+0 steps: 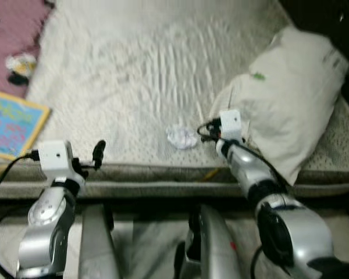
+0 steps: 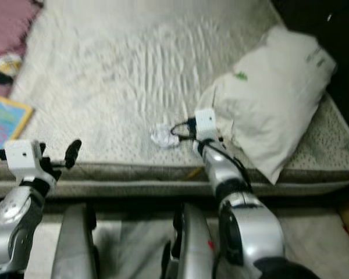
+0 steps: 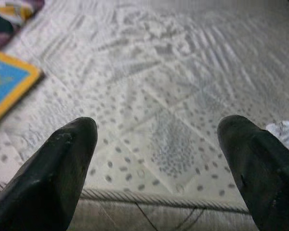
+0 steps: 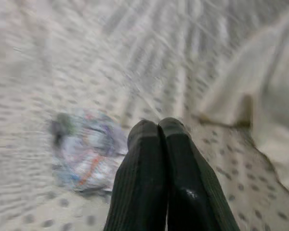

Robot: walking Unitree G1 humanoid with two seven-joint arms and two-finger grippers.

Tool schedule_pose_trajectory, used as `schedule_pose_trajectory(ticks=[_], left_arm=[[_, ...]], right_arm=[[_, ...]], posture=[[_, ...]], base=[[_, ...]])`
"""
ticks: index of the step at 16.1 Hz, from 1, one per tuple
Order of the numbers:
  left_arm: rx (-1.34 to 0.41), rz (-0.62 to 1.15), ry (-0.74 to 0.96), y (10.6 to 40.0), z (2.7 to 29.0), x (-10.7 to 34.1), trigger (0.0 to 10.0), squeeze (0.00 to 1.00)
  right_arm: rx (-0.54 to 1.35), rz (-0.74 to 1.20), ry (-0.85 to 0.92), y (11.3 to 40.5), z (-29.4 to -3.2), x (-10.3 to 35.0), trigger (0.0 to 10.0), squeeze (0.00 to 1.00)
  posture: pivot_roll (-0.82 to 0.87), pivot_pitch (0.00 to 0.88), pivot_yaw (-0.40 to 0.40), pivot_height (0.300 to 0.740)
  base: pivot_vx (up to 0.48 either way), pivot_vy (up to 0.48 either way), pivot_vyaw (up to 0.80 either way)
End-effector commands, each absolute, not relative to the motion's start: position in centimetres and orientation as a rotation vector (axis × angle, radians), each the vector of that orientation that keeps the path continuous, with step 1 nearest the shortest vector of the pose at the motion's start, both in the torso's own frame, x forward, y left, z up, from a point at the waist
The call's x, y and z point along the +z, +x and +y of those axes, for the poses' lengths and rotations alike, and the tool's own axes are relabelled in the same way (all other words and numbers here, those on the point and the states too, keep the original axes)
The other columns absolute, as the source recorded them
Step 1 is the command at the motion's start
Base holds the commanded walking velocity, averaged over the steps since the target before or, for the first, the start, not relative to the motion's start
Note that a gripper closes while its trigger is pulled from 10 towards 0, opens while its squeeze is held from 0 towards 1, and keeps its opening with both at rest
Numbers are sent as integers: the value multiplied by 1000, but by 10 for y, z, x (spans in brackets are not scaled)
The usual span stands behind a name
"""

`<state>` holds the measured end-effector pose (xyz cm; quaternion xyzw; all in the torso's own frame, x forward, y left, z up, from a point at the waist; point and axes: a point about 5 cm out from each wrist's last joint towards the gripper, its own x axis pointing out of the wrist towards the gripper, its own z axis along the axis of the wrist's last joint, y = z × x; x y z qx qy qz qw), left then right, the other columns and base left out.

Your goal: Clean up the room

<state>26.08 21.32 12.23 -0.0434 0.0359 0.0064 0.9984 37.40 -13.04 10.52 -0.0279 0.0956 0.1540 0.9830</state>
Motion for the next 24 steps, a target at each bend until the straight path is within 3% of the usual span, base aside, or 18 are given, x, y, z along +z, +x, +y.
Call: schedule_pose_trajectory(ticks=[1, 4, 5, 7, 8, 9, 11, 17, 24], left_arm=[[10, 87, -89, 260, 216, 115, 10000, 0], [-1, 98, -96, 260, 211, 109, 10000, 0], [-3, 92, -103, 258, 208, 111, 10000, 0], [-7, 100, -102, 253, 209, 112, 10000, 0], [-9, 111, -95, 248, 210, 112, 10000, 0], [-6, 122, -92, 245, 212, 112, 10000, 0], [-16, 125, -84, 240, 212, 115, 10000, 0], [-33, 171, -64, 217, 208, 119, 10000, 0], [-35, 208, -76, 193, 203, 133, 10000, 0]], right_arm=[[348, 161, -67, 369, -133, 104, 10000, 0], [331, 99, -43, 361, -131, 104, 10000, 0], [230, 76, -15, 358, -133, 103, 10000, 0], [225, 104, 36, 352, -128, 96, 10000, 0], [278, 76, 117, 348, -125, 97, 10000, 878], [316, 55, 60, 348, -120, 99, 10000, 1000], [328, 36, 26, 355, -113, 109, 10000, 1000], [398, -37, -8, 373, -83, 139, 10000, 1000], [453, -23, -88, 376, -46, 143, 10000, 1000]], posture=[[90, 29, -114, 573], [82, 23, -109, 573], [89, 40, -103, 573], [101, 85, -96, 573], [104, 124, -93, 573], [105, 145, -99, 573], [107, 229, -103, 573], [134, 345, -94, 573], [184, 405, -96, 573]], base=[[0, 0, 0], [0, 0, 0], [0, 0, 0], [0, 0, 0], [0, 0, 0], [0, 0, 0], [0, 0, 0], [0, 0, 0], [0, 0, 0]])
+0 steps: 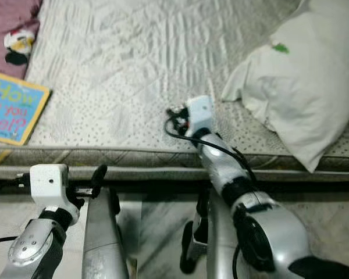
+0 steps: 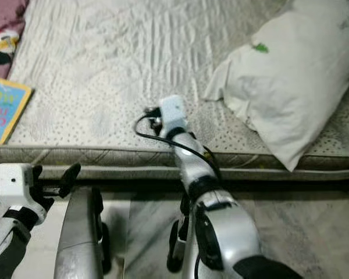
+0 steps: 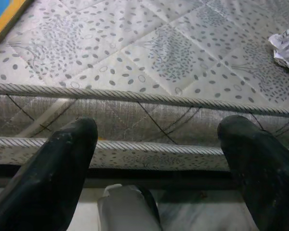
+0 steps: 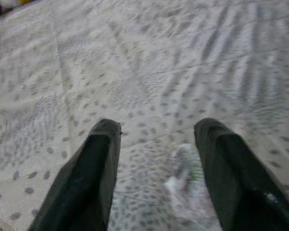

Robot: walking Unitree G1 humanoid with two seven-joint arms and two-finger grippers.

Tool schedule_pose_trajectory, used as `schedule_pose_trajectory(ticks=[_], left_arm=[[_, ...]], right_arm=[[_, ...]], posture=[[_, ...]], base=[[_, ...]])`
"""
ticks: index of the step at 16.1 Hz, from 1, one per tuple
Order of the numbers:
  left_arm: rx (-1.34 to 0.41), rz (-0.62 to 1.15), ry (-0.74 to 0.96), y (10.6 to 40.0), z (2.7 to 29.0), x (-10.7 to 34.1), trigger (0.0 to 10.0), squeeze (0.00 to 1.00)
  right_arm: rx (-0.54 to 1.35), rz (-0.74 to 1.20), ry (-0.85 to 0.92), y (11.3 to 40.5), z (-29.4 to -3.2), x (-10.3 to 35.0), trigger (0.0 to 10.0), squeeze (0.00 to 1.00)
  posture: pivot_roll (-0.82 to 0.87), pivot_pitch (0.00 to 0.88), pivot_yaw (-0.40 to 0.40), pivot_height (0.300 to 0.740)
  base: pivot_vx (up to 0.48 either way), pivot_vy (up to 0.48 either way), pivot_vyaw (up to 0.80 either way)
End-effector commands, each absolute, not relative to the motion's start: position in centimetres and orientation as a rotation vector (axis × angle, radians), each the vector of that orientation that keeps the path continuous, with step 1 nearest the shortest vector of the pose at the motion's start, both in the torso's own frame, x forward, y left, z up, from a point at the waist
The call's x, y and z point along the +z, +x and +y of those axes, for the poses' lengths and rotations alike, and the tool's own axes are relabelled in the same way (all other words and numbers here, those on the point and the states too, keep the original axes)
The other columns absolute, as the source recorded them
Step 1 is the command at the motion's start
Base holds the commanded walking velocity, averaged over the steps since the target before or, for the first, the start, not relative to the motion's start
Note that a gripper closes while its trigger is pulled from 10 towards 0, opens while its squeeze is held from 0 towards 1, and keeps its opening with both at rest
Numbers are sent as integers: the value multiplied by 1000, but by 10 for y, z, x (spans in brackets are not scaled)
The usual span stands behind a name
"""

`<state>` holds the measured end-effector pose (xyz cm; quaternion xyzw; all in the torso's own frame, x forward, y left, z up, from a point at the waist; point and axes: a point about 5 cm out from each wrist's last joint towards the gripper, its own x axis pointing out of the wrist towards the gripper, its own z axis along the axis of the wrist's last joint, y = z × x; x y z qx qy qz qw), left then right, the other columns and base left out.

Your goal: Clean up the room

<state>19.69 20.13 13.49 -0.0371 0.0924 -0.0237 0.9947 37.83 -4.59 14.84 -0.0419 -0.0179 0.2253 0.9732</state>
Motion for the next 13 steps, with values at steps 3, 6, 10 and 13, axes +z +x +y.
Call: schedule_pose_trajectory(ticks=[3, 6, 10, 13], left_arm=[[-36, 213, -86, 192, 200, 135, 10000, 0], [-12, 228, -80, 183, 204, 137, 10000, 0], [20, 252, -66, 170, 209, 136, 10000, 0], [22, 261, -69, 168, 208, 136, 10000, 0]], right_arm=[[420, -1, -140, 379, -34, 146, 10000, 1000], [376, 38, -175, 380, -26, 146, 10000, 0], [280, 107, -272, 383, -37, 140, 10000, 0], [185, 213, -355, 385, -56, 128, 10000, 0]], posture=[[201, 414, -105, 573], [219, 426, -112, 573], [230, 443, -121, 573], [229, 437, -125, 573]], base=[[0, 0, 0], [0, 0, 0], [0, 0, 0], [0, 0, 0]])
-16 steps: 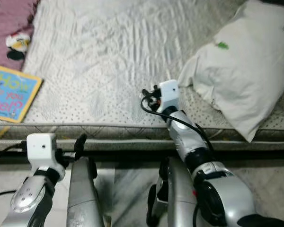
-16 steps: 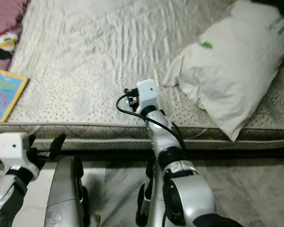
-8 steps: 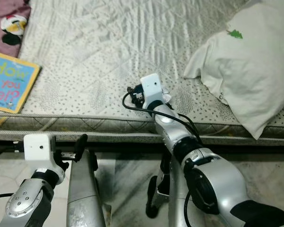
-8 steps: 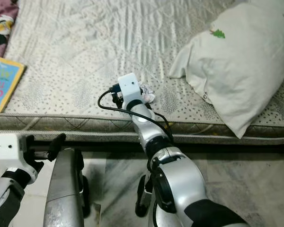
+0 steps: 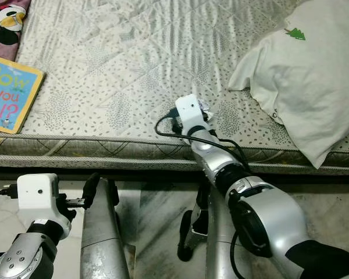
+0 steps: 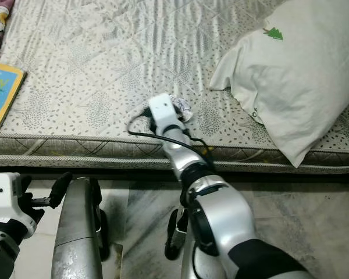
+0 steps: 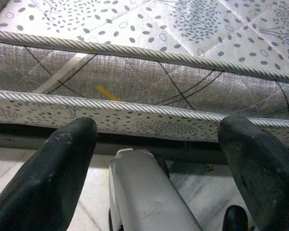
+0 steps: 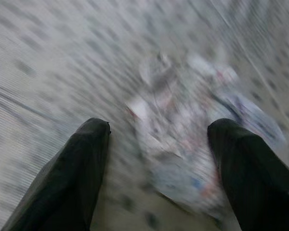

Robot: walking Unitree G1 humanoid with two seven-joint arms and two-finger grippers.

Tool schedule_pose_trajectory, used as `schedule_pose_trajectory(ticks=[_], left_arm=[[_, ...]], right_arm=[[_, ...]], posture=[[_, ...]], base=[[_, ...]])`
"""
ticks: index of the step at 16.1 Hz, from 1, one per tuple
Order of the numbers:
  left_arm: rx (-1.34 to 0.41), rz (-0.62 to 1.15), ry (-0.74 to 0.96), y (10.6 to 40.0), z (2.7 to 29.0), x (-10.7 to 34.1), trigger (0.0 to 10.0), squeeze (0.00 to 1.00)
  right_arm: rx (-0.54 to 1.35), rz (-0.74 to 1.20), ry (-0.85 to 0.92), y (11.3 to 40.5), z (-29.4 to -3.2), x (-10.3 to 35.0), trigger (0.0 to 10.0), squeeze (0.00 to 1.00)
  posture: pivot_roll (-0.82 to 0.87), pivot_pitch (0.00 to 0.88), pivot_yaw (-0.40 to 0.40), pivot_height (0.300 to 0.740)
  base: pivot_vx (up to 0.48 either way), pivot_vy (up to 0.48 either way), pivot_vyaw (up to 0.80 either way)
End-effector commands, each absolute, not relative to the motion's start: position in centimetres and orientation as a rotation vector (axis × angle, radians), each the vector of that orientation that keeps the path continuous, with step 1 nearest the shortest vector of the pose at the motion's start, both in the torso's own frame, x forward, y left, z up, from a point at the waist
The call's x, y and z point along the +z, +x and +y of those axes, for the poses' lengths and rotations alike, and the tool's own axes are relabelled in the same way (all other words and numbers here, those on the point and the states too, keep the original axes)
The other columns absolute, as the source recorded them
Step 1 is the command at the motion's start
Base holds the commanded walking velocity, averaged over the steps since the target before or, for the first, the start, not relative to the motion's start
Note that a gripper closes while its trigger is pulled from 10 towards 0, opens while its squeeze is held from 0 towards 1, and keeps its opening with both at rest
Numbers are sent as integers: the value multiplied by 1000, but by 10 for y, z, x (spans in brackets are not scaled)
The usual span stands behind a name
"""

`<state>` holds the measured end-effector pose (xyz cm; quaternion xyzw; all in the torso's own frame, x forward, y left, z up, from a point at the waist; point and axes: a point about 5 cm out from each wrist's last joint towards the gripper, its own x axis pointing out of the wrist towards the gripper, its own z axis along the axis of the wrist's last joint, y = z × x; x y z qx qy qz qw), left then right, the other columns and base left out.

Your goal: Clean up the room

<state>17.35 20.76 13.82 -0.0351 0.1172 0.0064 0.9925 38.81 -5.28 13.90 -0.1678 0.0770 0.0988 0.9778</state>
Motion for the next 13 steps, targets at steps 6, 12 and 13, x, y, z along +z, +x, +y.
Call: schedule_pose_trajectory(ticks=[6, 12, 13], left_arm=[[23, 261, -68, 176, 209, 131, 10000, 0], [33, 190, -62, 210, 215, 130, 10000, 0], [32, 181, -61, 214, 215, 130, 10000, 0]], right_arm=[[136, 299, -266, 383, -73, 115, 0, 0], [111, 307, -189, 388, -97, 118, 0, 0], [118, 292, -161, 389, -98, 121, 0, 0]], posture=[[220, 402, -133, 573], [203, 287, -149, 573], [198, 254, -151, 573]], base=[[0, 0, 0], [0, 0, 0], [0, 0, 0]])
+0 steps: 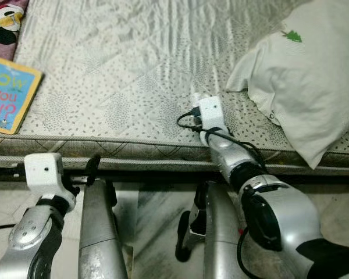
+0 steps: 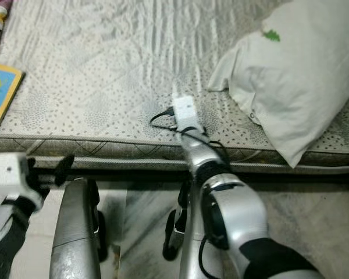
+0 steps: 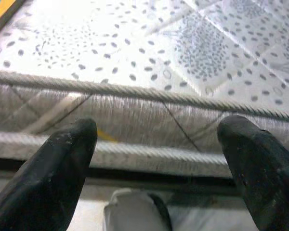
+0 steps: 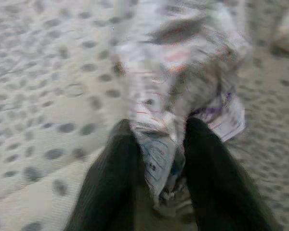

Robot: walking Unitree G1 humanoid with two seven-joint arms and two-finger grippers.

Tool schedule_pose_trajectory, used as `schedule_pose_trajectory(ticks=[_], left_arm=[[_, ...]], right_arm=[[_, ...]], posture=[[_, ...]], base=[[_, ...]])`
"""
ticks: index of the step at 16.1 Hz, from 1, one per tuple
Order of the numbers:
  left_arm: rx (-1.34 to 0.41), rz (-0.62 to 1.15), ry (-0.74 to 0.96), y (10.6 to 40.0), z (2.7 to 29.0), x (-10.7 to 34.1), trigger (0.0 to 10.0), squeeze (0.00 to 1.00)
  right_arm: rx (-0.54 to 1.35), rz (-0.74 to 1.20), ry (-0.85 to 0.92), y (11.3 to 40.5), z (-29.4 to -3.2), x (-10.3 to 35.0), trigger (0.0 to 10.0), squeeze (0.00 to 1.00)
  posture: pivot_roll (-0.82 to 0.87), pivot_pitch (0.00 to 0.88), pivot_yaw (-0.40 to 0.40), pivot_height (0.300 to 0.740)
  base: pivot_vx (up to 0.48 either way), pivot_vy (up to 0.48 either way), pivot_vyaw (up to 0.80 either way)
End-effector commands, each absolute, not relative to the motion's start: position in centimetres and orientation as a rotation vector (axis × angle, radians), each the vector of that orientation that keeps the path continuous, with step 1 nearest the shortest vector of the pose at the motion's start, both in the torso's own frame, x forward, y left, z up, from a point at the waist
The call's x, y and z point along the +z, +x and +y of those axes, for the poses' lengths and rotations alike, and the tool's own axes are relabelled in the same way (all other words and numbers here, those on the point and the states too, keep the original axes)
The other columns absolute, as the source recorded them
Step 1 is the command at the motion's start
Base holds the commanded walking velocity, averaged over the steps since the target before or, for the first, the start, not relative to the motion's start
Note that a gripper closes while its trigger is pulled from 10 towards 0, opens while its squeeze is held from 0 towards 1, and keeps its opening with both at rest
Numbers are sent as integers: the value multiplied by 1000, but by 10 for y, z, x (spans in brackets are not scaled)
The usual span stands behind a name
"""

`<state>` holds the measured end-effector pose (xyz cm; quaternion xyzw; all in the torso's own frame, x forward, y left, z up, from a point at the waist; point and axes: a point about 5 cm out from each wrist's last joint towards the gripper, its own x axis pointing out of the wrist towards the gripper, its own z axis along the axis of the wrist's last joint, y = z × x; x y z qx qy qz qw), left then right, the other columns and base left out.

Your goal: Clean up the room

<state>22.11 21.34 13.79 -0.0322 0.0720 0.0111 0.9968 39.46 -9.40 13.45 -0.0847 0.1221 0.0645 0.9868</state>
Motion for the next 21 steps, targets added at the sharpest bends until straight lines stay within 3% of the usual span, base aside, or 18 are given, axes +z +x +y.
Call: schedule_pose_trajectory(ticks=[1, 8, 13, 17, 21], left_arm=[[27, 159, -55, 227, 217, 130, 10000, 0], [-16, 91, -38, 282, 216, 129, 10000, 0], [-56, 85, -41, 306, 211, 114, 10000, 0], [-62, 65, -75, 301, 208, 103, 10000, 0], [-112, 64, -36, 302, 203, 101, 10000, 0]], right_arm=[[136, 239, -102, 393, -104, 130, 0, 0], [183, 120, -2, 394, -131, 139, 0, 0], [213, -6, 52, 364, -157, 125, 0, 0], [11, -23, 98, 299, -188, 99, 0, 0], [-15, -3, 121, 293, -188, 107, 0, 0]], posture=[[186, 204, -148, 573], [99, 10, -88, 573], [4, 0, -10, 573], [-7, 0, -36, 573], [-29, 0, -55, 573]], base=[[0, 0, 0], [0, 0, 0], [0, 0, 0], [0, 0, 0], [0, 0, 0]])
